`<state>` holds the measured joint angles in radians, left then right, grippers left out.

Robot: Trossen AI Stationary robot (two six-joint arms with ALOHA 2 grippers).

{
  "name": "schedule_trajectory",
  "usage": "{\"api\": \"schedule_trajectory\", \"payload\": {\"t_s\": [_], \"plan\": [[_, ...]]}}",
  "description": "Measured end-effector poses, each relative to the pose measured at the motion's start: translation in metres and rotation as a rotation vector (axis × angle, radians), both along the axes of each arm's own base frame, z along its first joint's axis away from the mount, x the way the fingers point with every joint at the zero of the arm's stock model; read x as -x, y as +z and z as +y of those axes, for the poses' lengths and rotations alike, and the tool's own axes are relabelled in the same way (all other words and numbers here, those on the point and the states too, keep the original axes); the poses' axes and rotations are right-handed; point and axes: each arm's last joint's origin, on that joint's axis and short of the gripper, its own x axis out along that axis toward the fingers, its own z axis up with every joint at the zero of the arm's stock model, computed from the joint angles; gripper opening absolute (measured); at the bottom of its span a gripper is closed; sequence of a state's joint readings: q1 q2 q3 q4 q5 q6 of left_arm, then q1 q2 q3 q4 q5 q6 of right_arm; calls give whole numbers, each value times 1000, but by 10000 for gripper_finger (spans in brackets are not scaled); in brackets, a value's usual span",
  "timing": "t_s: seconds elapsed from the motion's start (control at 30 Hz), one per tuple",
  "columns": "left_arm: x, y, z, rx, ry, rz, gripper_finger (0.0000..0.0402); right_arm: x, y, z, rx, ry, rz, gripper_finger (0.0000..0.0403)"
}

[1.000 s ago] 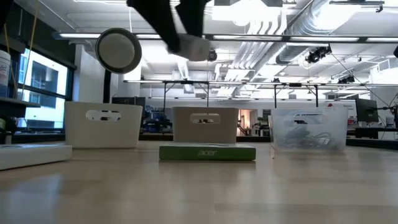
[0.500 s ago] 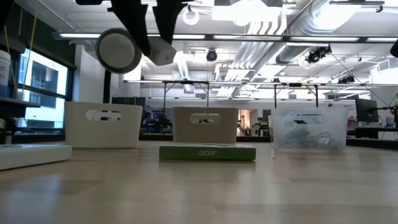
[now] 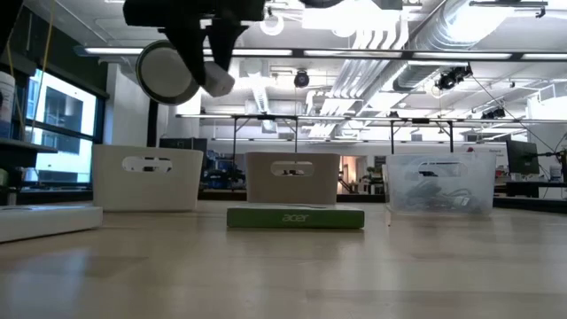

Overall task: Pick and place items into bin
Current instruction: Put the white charger adapter into the white bin

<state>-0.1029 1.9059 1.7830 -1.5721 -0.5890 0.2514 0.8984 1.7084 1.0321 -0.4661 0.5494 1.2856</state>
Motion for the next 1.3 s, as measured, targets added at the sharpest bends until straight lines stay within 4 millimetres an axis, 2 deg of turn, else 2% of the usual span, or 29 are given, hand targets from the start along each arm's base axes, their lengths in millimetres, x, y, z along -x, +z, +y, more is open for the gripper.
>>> {"api": "schedule_trajectory", "payload": {"t_s": [0.3, 0.47, 0.6, 0.77, 1.1, 1.3], "plan": [[55, 8, 31, -10, 171, -43, 188, 0, 0, -1, 25, -13, -26, 139], [87, 3, 33, -8, 254, -117, 188, -2, 0, -3, 43, -21, -32, 139], [104, -7, 32, 21, 286, -218, 188, -6, 0, -7, 54, -36, -35, 139], [114, -25, 32, 33, 306, -301, 188, -14, 1, -14, 66, -55, -38, 139], [114, -75, 36, 9, 251, -373, 188, -25, 0, -24, 50, -94, -26, 139], [118, -82, 52, 1, 318, -366, 189, -29, 0, -28, 42, -107, -18, 139]]}}
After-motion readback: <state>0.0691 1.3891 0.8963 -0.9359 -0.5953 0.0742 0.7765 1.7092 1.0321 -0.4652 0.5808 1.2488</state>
